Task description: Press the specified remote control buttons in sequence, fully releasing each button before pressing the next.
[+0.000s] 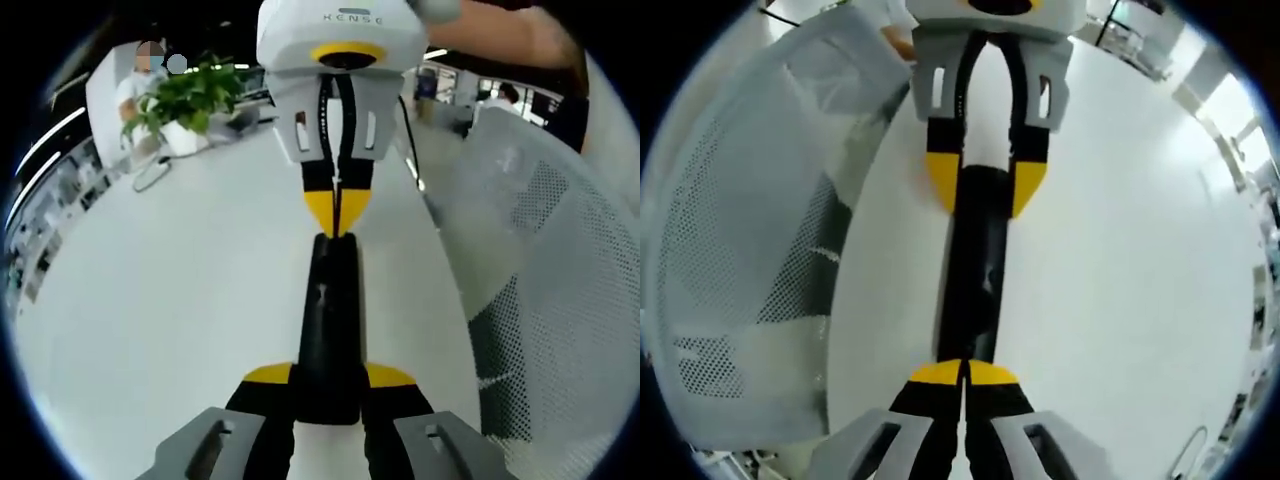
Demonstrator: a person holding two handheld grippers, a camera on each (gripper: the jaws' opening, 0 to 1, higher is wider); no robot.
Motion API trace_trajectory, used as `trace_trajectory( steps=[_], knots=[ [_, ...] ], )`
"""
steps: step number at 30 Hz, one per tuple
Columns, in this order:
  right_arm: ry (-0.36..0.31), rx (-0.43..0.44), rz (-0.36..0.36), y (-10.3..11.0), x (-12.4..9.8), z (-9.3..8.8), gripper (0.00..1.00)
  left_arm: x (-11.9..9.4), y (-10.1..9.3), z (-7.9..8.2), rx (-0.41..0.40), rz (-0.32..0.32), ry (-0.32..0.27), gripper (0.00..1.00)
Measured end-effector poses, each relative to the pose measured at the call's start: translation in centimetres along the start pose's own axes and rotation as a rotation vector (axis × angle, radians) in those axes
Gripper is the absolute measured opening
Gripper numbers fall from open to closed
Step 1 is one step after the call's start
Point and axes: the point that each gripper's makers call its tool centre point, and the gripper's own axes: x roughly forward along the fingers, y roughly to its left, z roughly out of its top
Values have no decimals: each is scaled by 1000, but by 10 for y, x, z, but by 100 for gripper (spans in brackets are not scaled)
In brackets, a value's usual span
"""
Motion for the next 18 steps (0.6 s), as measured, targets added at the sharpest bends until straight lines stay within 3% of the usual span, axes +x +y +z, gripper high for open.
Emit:
trace_trajectory(
  steps=[18],
  knots=[
    [-13, 5, -9, -1, 0, -1, 0, 1, 0, 1, -6, -6, -6, 24]
  ],
)
